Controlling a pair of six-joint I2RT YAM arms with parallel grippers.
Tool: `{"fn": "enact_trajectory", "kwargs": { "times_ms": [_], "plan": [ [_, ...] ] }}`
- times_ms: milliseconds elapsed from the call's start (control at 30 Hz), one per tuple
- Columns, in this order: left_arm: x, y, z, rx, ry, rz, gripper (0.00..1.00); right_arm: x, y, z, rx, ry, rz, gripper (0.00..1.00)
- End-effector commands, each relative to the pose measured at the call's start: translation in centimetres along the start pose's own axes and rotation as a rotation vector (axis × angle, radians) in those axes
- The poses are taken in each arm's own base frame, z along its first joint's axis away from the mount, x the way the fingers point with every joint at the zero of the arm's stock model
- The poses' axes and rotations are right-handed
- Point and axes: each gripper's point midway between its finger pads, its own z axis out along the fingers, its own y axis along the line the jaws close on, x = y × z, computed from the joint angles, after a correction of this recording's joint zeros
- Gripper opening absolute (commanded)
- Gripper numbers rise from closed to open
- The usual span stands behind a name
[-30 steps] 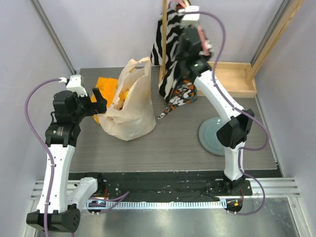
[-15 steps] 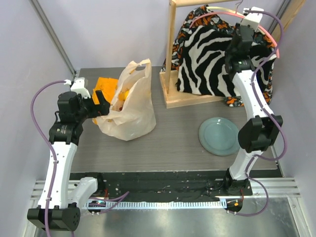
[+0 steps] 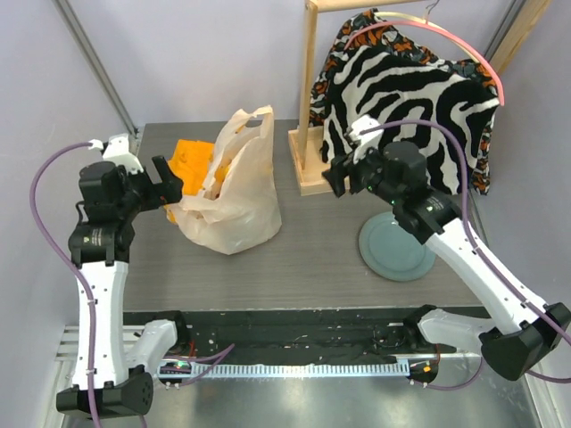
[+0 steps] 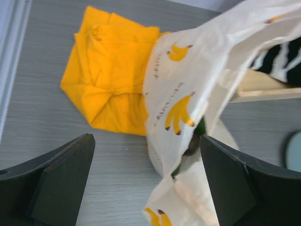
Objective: Take the fake fruits out of the plastic bag
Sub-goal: Adjust the distractor at the center of the board, then adjust the plastic bag at the center of the board.
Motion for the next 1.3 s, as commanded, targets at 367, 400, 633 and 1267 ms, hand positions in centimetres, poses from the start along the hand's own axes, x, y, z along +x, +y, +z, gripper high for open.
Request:
{"fn": "enact_trajectory", "kwargs": {
  "times_ms": [367,400,633,1267],
  "plan": [
    [3.0,-3.7,-4.5,0.127,0.243,-0.214,1.00,-10.4,11.6,10.0,-0.349,-0.196,-0.230,0.84],
    [3.1,-3.3,-4.7,0.094,0.234,-0.238,1.00,-12.4,12.1,10.2,-0.351,-0.238,-0.239,0.84],
    [3.0,-2.7,-6.3,0.038,0.207,-0.304,1.00,-11.4,14.8,16.4,-0.255,-0.245,-0.363,0.89],
    [5.6,-6.5,-1.8,0.350,0.442,-0.648,0.22,-18.5,11.8,14.3,-0.010,-0.446,-0.580,0.91]
  ]
}}
